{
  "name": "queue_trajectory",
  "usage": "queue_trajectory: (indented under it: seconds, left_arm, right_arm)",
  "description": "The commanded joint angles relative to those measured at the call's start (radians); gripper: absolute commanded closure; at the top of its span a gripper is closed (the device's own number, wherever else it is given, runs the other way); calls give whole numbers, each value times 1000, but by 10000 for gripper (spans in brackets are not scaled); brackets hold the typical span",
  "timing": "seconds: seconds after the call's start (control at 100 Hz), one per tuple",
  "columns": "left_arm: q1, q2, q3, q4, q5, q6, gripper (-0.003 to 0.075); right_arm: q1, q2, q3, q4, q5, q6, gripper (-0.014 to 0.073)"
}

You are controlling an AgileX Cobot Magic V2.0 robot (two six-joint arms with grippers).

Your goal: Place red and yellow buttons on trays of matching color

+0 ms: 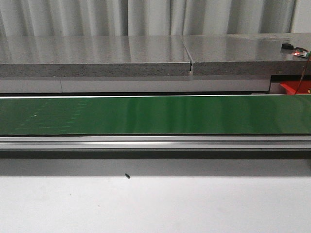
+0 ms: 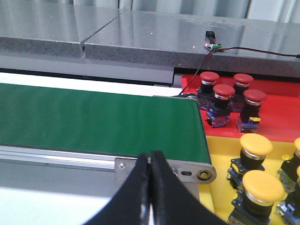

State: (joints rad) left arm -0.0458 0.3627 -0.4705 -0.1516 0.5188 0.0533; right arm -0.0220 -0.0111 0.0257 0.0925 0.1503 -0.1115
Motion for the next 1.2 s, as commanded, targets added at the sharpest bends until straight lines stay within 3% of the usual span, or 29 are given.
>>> queue_trajectory:
  seconds: [0.0, 0.17, 0.36, 0.46, 0.88, 1.19]
  left_arm:
    - [-2, 7, -26, -7, -68, -1, 741]
    - [-2, 7, -18, 37, -112, -1, 741]
    - [-2, -14, 114, 128, -472, -3, 741]
    - [-2, -58, 205, 141, -580, -11, 741]
    - [-47, -302, 471, 211, -585, -144, 741]
    - [-78, -399, 501, 202, -519, -149, 741]
  right_arm:
    - [-6, -17, -14, -7, -87, -1, 702]
    - [-6, -17, -14, -7, -87, -1, 702]
    - [-6, -17, -14, -7, -87, -1, 702]
    - [-6, -17, -14, -7, -87, -1, 702]
    - [-6, -17, -14, -7, -87, -1, 702]
    - [-6, -17, -14, -7, -87, -1, 702]
